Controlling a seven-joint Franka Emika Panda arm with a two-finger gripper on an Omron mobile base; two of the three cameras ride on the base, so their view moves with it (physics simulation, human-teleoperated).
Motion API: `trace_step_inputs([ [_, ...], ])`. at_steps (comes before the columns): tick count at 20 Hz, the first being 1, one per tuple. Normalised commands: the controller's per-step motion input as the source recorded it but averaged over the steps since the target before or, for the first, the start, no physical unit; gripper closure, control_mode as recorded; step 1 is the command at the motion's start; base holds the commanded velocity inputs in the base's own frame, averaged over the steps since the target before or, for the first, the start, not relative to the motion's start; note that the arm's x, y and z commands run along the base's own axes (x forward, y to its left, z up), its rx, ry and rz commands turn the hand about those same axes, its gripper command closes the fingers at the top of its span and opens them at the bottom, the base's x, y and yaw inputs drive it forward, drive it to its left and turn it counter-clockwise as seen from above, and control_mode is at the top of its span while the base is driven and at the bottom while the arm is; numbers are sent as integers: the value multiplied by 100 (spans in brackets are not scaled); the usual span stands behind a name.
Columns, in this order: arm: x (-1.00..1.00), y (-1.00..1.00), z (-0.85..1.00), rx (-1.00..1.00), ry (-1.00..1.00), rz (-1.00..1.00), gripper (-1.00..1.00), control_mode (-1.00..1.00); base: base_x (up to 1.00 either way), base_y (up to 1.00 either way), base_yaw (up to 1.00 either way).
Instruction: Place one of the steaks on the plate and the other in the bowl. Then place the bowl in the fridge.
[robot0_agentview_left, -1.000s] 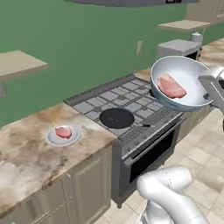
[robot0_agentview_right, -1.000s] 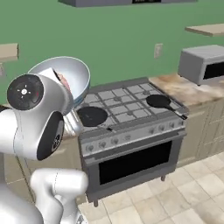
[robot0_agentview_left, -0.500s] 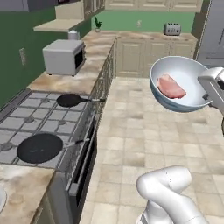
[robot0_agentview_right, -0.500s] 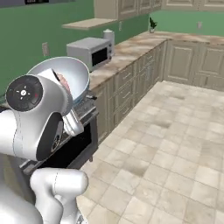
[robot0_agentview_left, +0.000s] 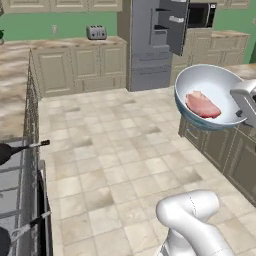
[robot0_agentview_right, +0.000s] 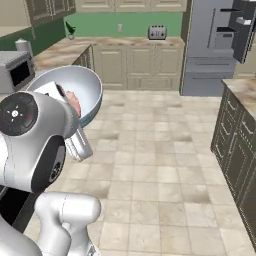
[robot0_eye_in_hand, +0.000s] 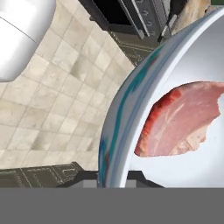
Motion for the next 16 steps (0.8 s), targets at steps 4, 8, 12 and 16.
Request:
trace_step_inputs([
  [4, 0, 0, 0, 0, 0, 0, 100, 100, 100, -78, 6],
  [8, 0, 0, 0, 0, 0, 0, 100, 100, 100, -45, 0],
  [12, 0, 0, 0, 0, 0, 0, 100, 100, 100, -32, 0],
  [16, 0, 0, 0, 0, 0, 0, 100, 100, 100, 69, -13],
])
